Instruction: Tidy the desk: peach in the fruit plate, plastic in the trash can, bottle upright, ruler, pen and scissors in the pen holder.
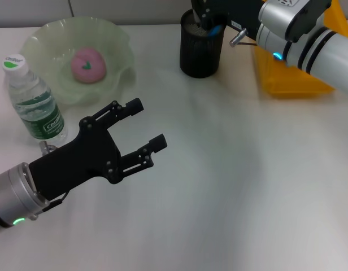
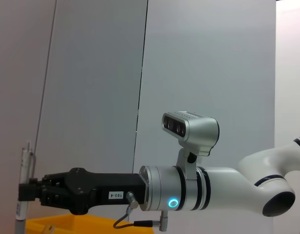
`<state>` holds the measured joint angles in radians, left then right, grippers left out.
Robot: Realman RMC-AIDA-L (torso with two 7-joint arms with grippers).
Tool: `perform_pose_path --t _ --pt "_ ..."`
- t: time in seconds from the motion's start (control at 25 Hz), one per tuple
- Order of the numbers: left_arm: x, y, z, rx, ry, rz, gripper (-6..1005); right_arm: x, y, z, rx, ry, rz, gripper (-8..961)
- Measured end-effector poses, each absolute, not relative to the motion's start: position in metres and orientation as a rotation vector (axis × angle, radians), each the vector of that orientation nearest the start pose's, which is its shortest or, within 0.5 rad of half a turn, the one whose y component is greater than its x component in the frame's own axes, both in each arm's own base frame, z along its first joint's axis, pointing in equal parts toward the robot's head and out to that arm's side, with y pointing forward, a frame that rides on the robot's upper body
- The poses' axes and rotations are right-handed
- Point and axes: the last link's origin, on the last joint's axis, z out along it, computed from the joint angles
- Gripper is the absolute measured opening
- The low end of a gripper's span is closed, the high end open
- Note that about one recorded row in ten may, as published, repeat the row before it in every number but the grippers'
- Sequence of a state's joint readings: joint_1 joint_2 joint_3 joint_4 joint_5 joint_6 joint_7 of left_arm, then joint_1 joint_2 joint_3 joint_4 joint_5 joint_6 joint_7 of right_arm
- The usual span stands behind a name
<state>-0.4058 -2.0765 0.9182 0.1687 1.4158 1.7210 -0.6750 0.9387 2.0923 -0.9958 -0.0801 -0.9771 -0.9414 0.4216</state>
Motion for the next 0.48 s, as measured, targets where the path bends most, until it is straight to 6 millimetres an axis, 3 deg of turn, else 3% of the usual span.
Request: perform_pose_path --t 0.4,0.48 --pt "-0.2664 0.2552 -0.0394 -2.422 -0.293 -1.234 811 0.1665 0.4357 -0.0611 -2.227 0.061 0.702 267" --pt "-0.2662 0.2555 -0.0392 -2.422 -0.292 -1.234 811 0.1665 0.4356 -0.0609 -2.226 0.061 0.704 345"
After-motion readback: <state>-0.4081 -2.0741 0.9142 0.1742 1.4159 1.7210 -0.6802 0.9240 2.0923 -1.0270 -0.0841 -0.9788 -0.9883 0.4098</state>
